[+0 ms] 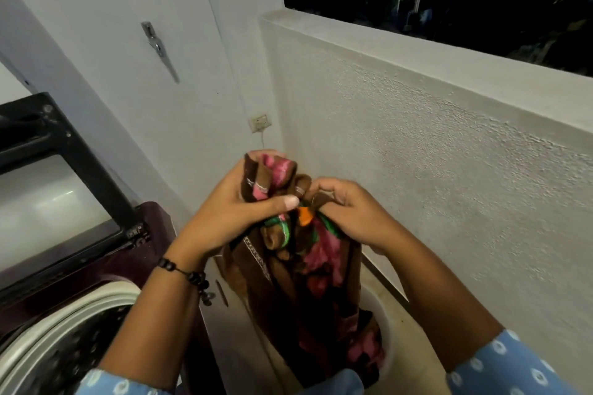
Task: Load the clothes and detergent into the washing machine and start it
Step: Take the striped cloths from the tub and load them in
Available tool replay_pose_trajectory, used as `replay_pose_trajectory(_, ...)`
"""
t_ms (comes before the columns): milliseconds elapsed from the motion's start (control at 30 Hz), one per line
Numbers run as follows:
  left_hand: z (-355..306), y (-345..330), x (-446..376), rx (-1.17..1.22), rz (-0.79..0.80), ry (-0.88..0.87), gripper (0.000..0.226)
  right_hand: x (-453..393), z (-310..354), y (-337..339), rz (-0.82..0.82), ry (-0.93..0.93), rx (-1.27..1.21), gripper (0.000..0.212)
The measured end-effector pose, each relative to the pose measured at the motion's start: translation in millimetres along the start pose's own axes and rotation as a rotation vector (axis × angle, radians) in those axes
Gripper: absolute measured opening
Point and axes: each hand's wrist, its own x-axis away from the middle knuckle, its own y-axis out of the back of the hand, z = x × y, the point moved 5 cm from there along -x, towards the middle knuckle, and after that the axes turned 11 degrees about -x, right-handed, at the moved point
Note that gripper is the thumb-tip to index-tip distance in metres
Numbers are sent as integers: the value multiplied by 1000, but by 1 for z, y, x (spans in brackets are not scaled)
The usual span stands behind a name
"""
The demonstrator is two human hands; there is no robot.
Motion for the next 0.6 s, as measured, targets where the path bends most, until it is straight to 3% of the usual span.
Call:
replay_pose_trajectory(100,-3,-22,-1,-37,102,-6,74,-3,38,-2,-125,93,100,8)
replay_pose_trajectory(200,-11,-17,-4,-85,5,-21,43,-5,48,1,-221,104,159,8)
replay_pose_trajectory(267,-13,-12,-4,-164,-11,-31,32,-4,38,-1,-186,51,110,10)
replay_pose_trajectory(400,-18,-3,-4,-254,-20,-48,31,5,11,-6,-53,-99,-116,27)
replay_pose_trajectory(500,-21,13,-4,-189,-176,-46,29,15,-19,-11,54,-173,-173,39)
replay_pose_trajectory(600,-26,31,-4,-28,-346,-52,7,25,-56,-9,95,-250,-90,43)
